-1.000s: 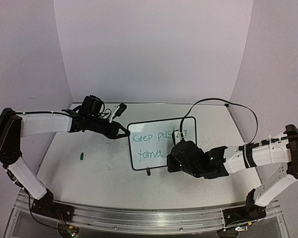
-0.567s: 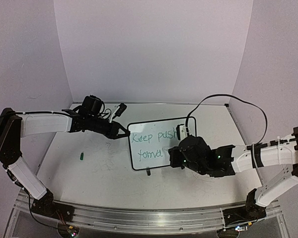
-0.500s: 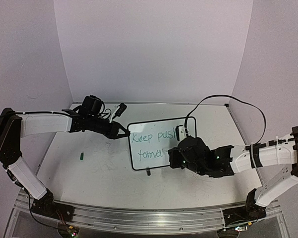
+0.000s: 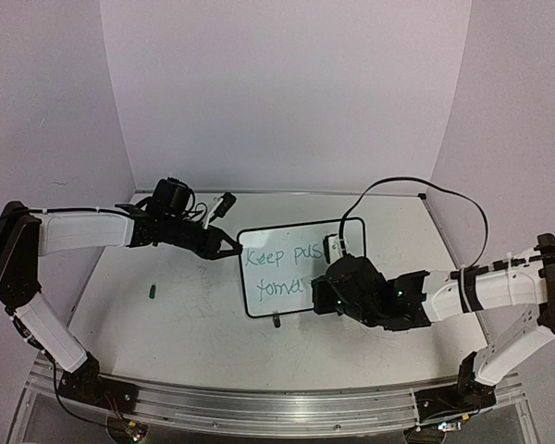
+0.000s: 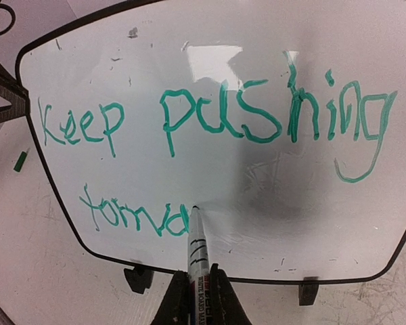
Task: Write a sentence on the whiteboard
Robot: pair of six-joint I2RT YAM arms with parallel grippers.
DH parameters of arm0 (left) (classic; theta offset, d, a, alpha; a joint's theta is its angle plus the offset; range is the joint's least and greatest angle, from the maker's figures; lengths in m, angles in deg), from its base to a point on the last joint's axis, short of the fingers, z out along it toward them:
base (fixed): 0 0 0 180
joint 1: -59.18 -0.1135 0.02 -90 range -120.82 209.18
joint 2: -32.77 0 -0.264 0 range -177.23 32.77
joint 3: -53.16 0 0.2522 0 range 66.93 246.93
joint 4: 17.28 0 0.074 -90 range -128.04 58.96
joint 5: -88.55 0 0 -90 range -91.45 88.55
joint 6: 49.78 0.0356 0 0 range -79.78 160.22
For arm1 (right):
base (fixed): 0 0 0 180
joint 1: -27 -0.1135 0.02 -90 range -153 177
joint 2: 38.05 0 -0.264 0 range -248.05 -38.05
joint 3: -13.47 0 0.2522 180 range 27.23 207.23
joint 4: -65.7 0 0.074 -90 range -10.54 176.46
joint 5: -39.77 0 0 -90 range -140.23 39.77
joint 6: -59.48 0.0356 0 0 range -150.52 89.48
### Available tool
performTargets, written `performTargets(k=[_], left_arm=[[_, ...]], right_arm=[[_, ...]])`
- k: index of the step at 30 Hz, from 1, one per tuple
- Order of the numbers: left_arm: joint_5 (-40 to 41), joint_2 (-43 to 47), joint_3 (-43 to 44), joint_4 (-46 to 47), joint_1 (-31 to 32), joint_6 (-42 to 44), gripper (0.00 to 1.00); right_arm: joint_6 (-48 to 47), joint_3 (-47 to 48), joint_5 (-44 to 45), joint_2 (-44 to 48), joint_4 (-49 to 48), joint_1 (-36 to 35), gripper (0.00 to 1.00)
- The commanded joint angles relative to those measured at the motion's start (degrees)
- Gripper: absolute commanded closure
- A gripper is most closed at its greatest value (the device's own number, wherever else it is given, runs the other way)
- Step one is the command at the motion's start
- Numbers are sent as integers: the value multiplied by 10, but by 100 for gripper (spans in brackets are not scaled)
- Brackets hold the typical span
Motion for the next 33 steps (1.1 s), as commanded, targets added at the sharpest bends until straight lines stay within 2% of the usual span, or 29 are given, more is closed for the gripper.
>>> performTargets(k=[1,12,33], left_arm=[[27,9,18,-6,2,18,100],[28,6,18,-6,1,18,100],[28,8,18,-6,1,18,100]], right_arm=[[3,25,29,-5,13,2,100],[28,12,22,4,50,-4,100],[51,-2,1,-14,46,-15,100]])
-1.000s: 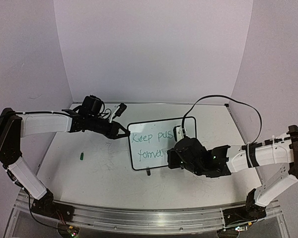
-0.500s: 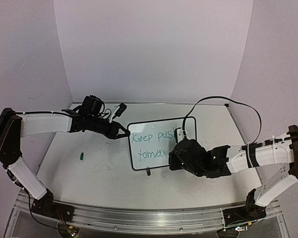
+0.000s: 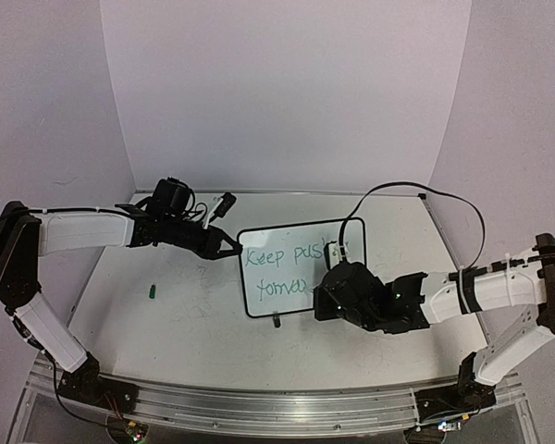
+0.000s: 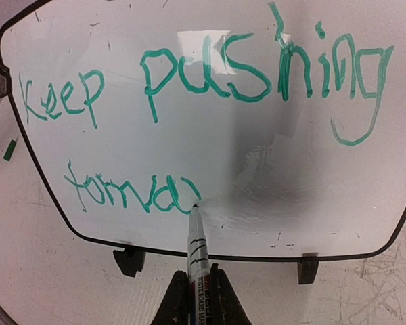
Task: Write a sentence on the whiteboard
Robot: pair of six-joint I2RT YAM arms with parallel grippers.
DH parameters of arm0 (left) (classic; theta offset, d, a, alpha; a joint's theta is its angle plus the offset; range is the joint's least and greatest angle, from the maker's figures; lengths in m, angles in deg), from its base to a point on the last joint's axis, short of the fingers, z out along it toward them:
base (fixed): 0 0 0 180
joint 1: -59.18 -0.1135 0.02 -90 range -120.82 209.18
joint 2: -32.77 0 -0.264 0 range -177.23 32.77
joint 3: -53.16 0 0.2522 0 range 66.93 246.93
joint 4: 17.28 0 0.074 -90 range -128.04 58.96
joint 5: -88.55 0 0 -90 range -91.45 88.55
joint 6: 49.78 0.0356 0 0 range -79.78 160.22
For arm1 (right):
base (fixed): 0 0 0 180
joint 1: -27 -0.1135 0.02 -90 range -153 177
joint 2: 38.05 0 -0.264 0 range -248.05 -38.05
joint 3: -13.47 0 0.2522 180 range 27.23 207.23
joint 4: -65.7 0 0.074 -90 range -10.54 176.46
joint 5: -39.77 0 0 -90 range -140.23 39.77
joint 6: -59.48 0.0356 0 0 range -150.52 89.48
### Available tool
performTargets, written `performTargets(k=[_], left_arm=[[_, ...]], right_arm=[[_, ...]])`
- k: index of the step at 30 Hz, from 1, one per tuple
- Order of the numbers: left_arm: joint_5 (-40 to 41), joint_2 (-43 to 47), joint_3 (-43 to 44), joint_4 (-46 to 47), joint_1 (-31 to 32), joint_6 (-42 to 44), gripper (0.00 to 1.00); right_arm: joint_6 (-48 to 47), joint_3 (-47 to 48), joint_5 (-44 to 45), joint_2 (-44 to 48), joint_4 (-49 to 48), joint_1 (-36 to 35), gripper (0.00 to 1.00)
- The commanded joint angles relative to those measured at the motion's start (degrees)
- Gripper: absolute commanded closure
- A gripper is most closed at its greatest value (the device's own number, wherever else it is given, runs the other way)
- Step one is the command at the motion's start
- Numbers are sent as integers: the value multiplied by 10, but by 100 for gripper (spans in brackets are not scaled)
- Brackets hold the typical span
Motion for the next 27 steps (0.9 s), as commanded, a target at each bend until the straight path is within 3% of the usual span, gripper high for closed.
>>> performTargets(k=[1,27], left_arm=[[28,8,18,-6,1,18,100],[29,9,18,-6,1,18,100]], right_arm=[[8,-6,1,-10,-1,-4,100],[-20,32,54,-6,-2,-2,100]])
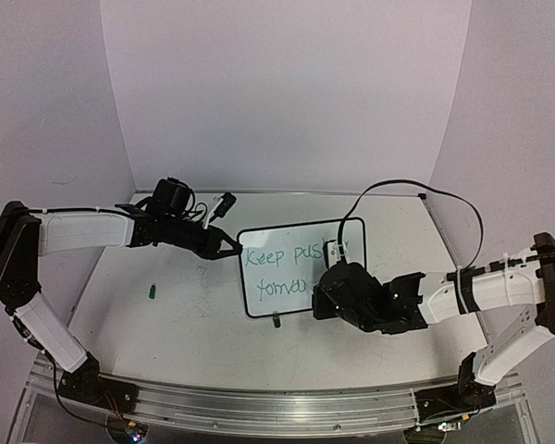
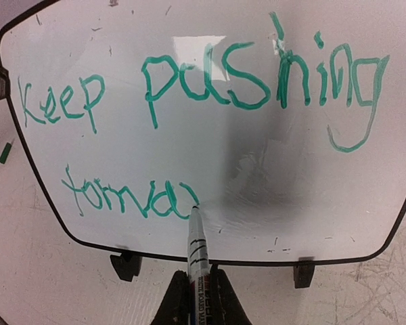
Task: Write a sentence on the whiteboard
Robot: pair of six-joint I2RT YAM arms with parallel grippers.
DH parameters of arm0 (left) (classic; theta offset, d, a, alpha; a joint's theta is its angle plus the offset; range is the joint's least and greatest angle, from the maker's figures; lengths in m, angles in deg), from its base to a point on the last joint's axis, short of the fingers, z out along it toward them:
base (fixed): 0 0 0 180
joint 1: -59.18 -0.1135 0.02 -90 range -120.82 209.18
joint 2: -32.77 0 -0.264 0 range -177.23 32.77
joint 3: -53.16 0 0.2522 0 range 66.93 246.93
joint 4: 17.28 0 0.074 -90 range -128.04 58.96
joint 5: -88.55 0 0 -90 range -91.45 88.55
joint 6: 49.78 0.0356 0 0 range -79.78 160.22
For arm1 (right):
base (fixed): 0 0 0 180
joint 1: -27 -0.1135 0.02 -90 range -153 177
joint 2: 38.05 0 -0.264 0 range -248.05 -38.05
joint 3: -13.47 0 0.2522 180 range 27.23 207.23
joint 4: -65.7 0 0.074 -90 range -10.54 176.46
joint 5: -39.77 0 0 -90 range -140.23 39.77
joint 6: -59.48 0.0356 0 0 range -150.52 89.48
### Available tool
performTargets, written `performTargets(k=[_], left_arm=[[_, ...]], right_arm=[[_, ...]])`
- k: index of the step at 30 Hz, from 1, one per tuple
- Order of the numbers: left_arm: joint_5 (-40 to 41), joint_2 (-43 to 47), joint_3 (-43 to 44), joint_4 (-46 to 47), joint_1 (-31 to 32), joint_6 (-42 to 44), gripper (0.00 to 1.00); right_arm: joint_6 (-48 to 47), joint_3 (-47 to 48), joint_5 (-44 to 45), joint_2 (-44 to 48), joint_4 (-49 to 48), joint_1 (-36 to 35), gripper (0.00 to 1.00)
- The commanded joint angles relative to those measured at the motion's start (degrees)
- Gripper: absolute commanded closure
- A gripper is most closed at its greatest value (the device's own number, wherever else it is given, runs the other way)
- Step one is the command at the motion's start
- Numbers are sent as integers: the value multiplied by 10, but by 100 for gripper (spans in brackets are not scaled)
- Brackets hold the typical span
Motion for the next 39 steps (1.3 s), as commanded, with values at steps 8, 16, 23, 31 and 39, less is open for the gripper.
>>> performTargets(k=[8,16,23,31,39], left_arm=[[28,10,18,-6,2,18,100],[28,9,18,-6,1,19,100],[28,8,18,-6,1,19,100],[29,9,18,-6,1,19,100],[29,11,17,-6,1,20,100]], right_arm=[[-23,34,33,4,-2,2,100],[-12,12,7,13,5,2,100],[0,4,-2,7,8,2,100],[-1,15,30,-3,9,2,100],[-10,27,45,-6,1,5,100]])
